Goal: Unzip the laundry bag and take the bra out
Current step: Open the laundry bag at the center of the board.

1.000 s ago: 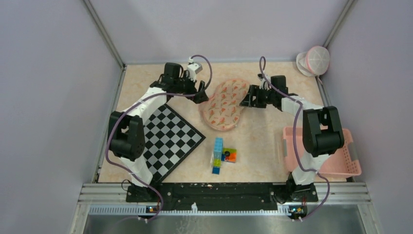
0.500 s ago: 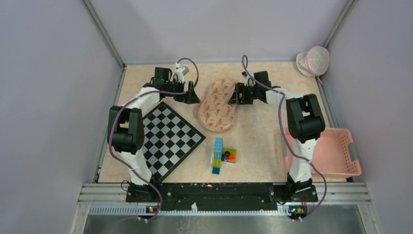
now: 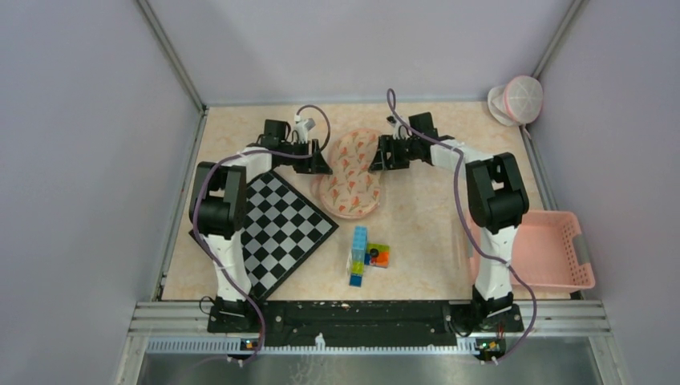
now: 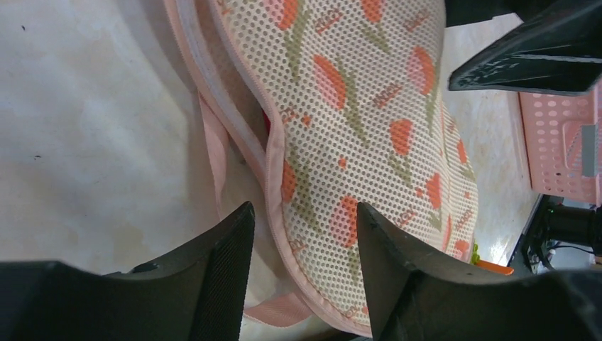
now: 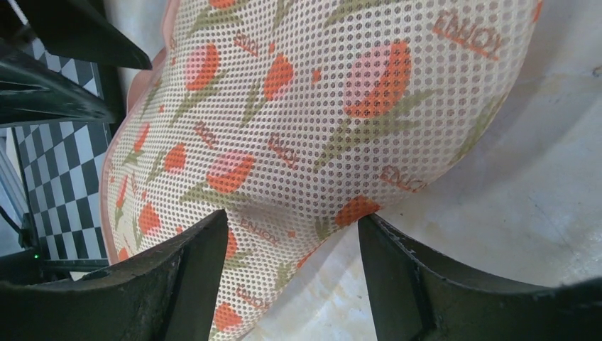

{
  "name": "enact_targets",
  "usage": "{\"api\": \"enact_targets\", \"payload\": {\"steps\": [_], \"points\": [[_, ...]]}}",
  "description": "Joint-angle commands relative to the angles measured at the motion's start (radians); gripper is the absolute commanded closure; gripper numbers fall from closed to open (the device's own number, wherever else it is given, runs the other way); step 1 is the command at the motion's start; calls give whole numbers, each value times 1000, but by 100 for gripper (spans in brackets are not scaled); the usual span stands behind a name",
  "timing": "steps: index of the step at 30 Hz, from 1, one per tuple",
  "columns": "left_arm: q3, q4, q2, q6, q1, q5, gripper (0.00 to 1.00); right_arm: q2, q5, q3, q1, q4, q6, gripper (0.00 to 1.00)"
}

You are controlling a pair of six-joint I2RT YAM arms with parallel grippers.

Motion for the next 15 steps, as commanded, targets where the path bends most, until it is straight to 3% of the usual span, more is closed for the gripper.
{"api": "enact_targets", "payload": {"steps": [1, 9, 15], "points": [[43, 64, 29, -22, 4, -9, 42, -1, -6, 74, -6, -49, -50, 33], [30, 71, 62, -41, 3, -13, 52, -43, -23, 48, -17, -84, -68, 34], [13, 94, 35, -62, 2, 44, 74, -53, -25, 42, -25, -84, -59, 34]]}}
